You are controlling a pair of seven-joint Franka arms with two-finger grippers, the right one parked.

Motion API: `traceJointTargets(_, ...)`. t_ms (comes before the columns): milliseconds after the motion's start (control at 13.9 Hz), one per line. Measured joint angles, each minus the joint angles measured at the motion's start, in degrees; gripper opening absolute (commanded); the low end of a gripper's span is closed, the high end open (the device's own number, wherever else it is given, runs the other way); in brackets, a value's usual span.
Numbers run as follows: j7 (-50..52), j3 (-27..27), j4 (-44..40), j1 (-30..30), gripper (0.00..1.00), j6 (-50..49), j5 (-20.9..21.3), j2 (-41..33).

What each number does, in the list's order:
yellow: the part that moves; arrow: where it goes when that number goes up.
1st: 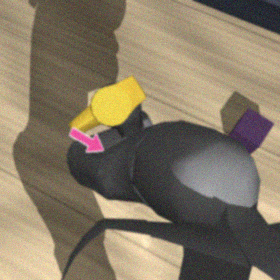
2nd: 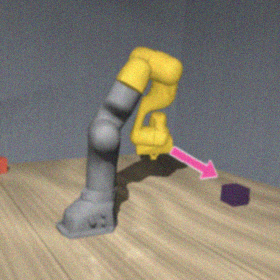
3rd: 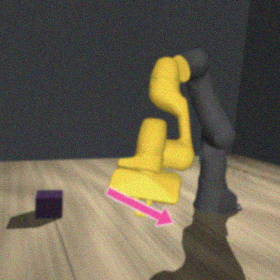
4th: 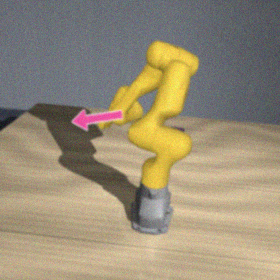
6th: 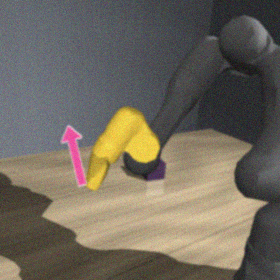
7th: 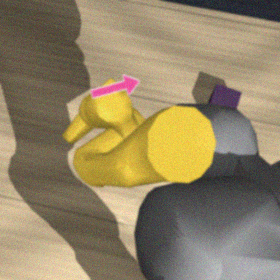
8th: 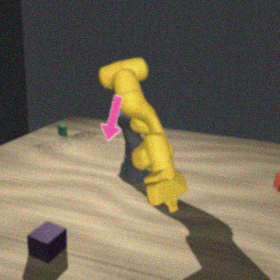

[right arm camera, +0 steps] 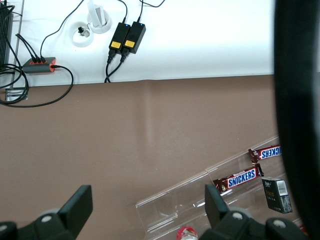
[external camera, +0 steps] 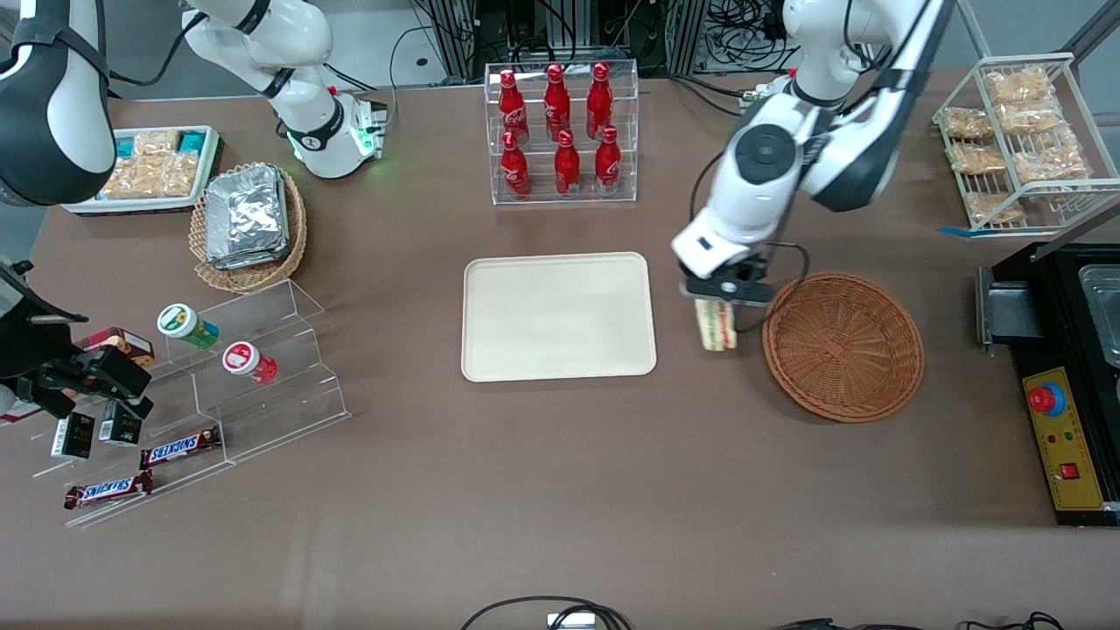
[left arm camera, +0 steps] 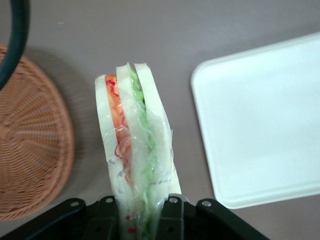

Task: Place sandwich from basket to tray
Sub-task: 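Lift the sandwich and carry it over the cream tray, then lower the sandwich onto the tray and open the left gripper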

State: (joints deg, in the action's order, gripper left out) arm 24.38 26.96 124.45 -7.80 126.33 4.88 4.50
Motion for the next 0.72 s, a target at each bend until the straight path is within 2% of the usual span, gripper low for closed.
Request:
traceJointTargets(432,5.67,0.11,-1.47,-8.41,0.00,4.90,0.90,7.07)
traceJointTargets(719,14.19,0.12,-1.86,-11.84,0.00,8.73,7.27,11.97)
